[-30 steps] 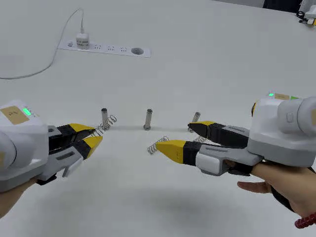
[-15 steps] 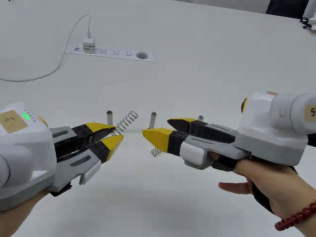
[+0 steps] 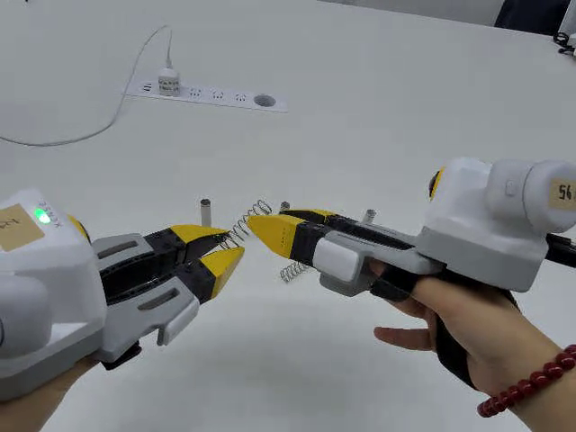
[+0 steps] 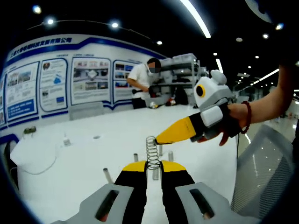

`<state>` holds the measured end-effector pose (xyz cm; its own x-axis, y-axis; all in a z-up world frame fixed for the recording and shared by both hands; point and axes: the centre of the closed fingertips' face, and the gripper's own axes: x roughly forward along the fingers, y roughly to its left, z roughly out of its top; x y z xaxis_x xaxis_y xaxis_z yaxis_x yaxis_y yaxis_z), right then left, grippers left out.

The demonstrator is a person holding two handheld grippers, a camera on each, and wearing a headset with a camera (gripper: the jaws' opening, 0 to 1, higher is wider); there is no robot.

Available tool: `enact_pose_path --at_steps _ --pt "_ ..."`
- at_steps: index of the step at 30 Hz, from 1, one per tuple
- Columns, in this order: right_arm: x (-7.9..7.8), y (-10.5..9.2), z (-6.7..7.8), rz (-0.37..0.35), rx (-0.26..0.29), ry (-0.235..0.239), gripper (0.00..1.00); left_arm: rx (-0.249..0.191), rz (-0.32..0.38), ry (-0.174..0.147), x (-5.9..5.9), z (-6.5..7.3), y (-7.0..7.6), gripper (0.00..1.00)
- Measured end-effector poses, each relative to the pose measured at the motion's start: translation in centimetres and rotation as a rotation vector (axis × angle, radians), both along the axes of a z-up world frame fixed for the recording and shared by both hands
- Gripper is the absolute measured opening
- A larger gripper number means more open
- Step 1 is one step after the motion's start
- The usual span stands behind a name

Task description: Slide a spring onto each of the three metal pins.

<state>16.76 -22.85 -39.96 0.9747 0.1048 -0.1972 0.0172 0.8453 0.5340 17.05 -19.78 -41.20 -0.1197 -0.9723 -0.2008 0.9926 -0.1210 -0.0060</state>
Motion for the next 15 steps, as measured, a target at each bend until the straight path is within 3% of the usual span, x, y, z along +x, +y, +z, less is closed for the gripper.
enact_pose_path --at_steps 5,15 --pt "0.1 0.1 0.5 -0.004 0.082 -0.028 0.26 -0.034 -0.017 -0.010 -0.5 0.5 0.1 0.10" --pt "0.0 0.4 1.2 -0.006 0.189 -0.065 0.20 -0.080 -0.045 -0.022 -1.1 1.4 -0.2 0.10"
